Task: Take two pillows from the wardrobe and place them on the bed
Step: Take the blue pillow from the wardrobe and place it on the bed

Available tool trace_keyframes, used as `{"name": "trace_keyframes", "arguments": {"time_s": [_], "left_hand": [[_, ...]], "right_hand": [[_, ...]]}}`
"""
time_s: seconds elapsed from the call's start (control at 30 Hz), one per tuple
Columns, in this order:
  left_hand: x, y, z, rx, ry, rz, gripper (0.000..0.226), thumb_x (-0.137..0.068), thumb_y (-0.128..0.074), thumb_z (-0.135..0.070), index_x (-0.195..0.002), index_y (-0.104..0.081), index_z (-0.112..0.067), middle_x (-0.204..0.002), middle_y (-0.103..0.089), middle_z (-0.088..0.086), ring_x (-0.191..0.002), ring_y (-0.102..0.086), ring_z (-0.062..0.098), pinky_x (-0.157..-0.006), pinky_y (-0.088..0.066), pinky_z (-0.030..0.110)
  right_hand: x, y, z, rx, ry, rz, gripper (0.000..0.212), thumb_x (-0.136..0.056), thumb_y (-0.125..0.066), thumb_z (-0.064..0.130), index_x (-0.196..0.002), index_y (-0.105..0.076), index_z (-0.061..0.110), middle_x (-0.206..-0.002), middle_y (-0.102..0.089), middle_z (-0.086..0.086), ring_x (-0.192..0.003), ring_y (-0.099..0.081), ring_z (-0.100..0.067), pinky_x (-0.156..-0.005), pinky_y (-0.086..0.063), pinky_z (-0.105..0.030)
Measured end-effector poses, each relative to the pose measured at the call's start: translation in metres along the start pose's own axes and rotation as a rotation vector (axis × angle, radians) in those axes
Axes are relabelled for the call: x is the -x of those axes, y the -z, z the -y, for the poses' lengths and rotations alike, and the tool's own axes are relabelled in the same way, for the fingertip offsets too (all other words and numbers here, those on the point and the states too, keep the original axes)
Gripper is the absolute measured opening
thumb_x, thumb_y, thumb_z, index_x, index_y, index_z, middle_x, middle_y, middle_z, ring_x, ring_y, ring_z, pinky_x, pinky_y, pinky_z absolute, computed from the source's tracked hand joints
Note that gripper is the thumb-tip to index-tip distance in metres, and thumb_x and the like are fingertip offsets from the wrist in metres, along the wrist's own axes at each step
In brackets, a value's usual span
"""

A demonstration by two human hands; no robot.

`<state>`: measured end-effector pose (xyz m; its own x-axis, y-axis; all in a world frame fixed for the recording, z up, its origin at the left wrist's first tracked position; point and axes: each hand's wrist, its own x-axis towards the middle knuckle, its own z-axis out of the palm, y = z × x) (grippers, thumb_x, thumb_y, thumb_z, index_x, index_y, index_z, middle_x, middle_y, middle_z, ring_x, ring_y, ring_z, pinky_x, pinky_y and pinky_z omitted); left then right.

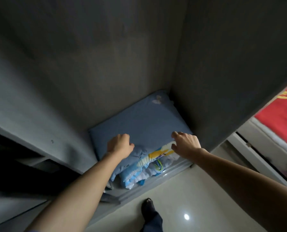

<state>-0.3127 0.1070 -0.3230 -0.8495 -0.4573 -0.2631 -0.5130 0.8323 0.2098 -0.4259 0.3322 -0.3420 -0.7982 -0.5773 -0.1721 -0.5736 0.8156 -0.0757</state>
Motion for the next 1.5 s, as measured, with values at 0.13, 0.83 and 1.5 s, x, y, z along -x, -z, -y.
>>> {"name": "trace_keyframes", "arguments": {"time_s": [0.13, 0.83, 1.5], "left_hand": [[-0.062, -0.030, 0.002, 0.034, 0.095, 0.109, 0.026, -0.084, -0.056, -0.034, -0.099, -0.063, -0.014, -0.109, -0.068, 0.011, -0.102, -0.063, 0.033, -0.079, -0.050, 0.036], [-0.268, -0.194, 0.060, 0.233, 0.307, 0.119, 0.057, -0.088, -0.056, -0.037, -0.138, -0.037, -0.017, -0.138, -0.042, 0.010, -0.125, -0.042, 0.030, -0.099, -0.042, 0.040], [-0.268, -0.148, 0.055, 0.058, 0.337, -0.099, 0.112, -0.065, -0.078, -0.041, -0.150, -0.008, -0.020, -0.157, -0.014, 0.018, -0.138, -0.024, 0.039, -0.105, -0.034, 0.050]], "right_hand": [[-0.068, -0.009, -0.018, 0.007, -0.005, 0.052, 0.038, -0.087, -0.053, 0.035, -0.121, -0.051, 0.019, -0.119, -0.063, -0.007, -0.105, -0.062, -0.030, -0.080, -0.049, -0.036], [-0.482, -0.163, 0.040, 0.073, 0.412, 0.155, 0.074, -0.080, -0.060, 0.058, -0.135, -0.040, 0.012, -0.137, -0.048, -0.015, -0.125, -0.045, -0.032, -0.100, -0.035, -0.045], [-0.389, -0.140, -0.004, 0.068, 0.692, -0.196, 0.058, -0.051, -0.082, 0.056, -0.091, -0.071, 0.016, -0.059, -0.067, -0.005, -0.048, -0.063, -0.028, -0.046, -0.047, -0.026]]}}
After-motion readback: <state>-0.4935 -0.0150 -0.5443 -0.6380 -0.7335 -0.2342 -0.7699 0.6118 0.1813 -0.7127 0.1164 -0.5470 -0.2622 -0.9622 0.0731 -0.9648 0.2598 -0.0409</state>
